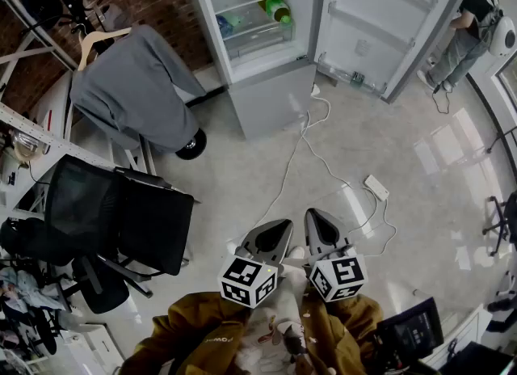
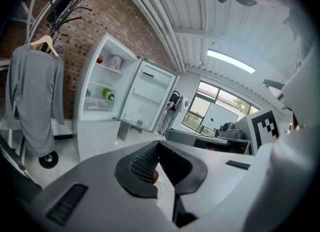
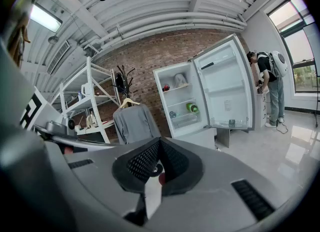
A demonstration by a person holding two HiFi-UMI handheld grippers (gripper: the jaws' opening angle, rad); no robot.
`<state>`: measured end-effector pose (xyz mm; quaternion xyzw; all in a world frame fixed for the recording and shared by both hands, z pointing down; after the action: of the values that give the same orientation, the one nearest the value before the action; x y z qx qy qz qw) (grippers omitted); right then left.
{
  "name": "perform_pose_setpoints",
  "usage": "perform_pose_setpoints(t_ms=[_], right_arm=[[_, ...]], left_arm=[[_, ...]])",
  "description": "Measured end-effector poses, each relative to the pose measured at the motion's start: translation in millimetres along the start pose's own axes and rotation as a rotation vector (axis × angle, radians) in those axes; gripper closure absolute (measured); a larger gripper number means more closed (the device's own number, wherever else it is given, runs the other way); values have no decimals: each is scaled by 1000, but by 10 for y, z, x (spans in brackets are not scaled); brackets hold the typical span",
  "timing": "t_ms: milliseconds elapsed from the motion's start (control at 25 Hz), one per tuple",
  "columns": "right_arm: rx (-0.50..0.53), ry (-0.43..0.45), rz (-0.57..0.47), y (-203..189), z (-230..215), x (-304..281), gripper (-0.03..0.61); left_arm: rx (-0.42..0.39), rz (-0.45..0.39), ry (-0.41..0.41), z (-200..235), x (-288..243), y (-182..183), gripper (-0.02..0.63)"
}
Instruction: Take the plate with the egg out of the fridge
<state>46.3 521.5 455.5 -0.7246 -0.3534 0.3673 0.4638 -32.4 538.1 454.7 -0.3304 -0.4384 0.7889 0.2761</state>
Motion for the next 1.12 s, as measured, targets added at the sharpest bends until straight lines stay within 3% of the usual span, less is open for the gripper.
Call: perform_pose_setpoints(t_ms=[360,640,1120], right_arm=[[13,14,-20,-3,-102,-34,572],[-105,35,-53,13,-207,161,572],[-110,-19,-46,-152,-681,448,571]], left_arm=[[-11,-16,3,-22,-109,-41,606],[-8,-1,-8,-165,-186,-109,606],[-10,-10,-14,-458,-369,-282,606]])
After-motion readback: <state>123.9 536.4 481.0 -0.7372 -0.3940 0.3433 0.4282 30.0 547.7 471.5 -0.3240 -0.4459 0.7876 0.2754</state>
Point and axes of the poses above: the fingertips, and each gripper's own axes: x backward along the fingers, z to its left, y out of its top, the point moved 3 cm from there along x, backward along the fingers, and after that the axes turned 7 degrees about -z, right-handed, at the moved point
